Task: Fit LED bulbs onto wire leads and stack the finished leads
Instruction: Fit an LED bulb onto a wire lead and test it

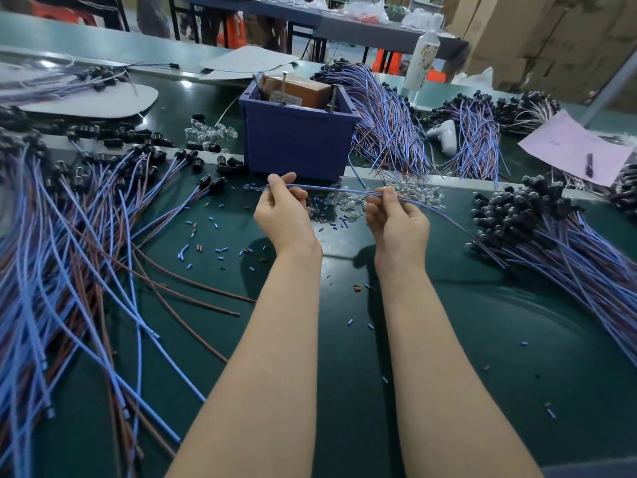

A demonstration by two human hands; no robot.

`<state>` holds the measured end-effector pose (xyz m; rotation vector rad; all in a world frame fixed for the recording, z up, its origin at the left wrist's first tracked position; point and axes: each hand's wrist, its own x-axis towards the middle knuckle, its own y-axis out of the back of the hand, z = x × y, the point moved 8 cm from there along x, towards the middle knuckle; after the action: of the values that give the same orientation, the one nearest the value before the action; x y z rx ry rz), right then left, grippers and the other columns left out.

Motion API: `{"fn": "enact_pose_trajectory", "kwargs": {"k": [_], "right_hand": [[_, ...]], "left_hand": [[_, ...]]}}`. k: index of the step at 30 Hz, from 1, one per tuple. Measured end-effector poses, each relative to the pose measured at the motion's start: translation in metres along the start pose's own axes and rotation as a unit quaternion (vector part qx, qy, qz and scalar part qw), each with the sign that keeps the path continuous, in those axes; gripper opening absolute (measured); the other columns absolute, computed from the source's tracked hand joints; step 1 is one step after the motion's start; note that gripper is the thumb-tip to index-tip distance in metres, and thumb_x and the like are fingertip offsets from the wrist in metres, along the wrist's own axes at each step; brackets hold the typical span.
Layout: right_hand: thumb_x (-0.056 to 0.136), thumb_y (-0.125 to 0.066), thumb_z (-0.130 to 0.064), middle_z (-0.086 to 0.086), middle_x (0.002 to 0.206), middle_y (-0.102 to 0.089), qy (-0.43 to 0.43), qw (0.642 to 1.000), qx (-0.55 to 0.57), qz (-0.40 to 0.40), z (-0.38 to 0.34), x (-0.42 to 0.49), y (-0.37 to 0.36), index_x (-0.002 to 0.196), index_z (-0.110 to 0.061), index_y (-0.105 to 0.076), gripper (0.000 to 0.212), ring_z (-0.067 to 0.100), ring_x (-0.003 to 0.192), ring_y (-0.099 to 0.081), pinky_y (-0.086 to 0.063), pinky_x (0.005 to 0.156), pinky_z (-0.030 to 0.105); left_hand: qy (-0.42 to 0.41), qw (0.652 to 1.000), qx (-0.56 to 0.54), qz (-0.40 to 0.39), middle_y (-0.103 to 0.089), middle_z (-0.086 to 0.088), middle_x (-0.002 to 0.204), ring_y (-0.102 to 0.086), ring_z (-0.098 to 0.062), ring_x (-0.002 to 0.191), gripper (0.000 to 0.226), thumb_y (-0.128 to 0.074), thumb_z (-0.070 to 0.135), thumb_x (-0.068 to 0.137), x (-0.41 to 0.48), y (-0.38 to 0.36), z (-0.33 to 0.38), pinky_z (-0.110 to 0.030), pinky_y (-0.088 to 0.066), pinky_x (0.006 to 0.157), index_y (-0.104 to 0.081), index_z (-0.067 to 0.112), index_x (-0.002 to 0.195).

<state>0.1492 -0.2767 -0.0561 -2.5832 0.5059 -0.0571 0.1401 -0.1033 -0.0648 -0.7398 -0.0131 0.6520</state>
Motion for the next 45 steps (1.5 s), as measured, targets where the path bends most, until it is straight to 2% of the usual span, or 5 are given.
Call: {"fn": "enact_pose_trajectory", "kwargs": {"k": [17,23,26,33,45], "right_hand": [[0.097,-0.051,-0.010,-0.007,0.043,-0.060,-0.008,0.990,0.096,0.104,-0.008,0.010,0.034,0.071,-0.009,-0.052,0.026,0.001,0.040,-0.057,-0.051,0.048,0.014],[0.095,-0.053,-0.006,0.004,0.055,-0.067,-0.080,0.978,0.192,0.013,0.006,0.002,0.003,0.076,-0.002,-0.059,0.020,0.009,0.050,-0.065,-0.055,0.052,0.019],[0.094,-0.054,-0.006,0.007,0.057,-0.068,-0.112,0.971,0.211,-0.019,0.009,-0.002,-0.007,0.075,0.000,-0.060,0.021,0.011,0.051,-0.066,-0.055,0.051,0.019],[0.097,-0.051,-0.024,0.000,0.046,-0.055,-0.091,0.986,-0.123,-0.062,0.011,-0.007,-0.011,0.068,-0.005,-0.058,0.035,0.007,0.036,-0.044,-0.037,0.038,0.014],[0.097,-0.049,-0.018,0.004,0.088,-0.069,0.287,0.805,-0.499,-0.141,-0.026,-0.039,-0.051,0.096,-0.008,-0.068,0.022,0.017,0.081,-0.056,-0.040,0.072,0.026]], "left_hand": [[-0.005,0.993,-0.049,0.106,-0.044,0.006,0.048,-0.032,-0.006,0.041,0.029,-0.037,0.022,0.102,0.014,0.026,0.015,-0.019,-0.024,0.044,-0.058,0.013,0.086],[-0.090,0.983,0.163,0.001,-0.029,-0.007,0.141,-0.053,0.000,0.068,0.053,-0.053,0.012,0.091,-0.011,-0.007,0.014,-0.036,-0.053,0.082,-0.037,0.019,0.142],[-0.082,0.974,0.182,-0.111,-0.055,-0.009,0.120,-0.058,-0.011,0.074,0.023,-0.055,0.016,0.093,-0.017,-0.030,0.005,-0.035,-0.054,0.078,-0.059,0.008,0.115],[-0.109,0.947,0.234,-0.194,-0.059,0.004,0.071,-0.051,0.001,0.050,0.020,-0.048,0.013,0.098,-0.021,-0.045,-0.007,-0.017,-0.044,0.056,-0.060,0.014,0.082],[-0.084,0.969,0.204,-0.110,-0.057,-0.001,0.069,-0.052,-0.016,0.065,0.021,-0.048,0.019,0.098,-0.009,-0.028,-0.002,-0.031,-0.047,0.068,-0.057,0.007,0.082]]}}
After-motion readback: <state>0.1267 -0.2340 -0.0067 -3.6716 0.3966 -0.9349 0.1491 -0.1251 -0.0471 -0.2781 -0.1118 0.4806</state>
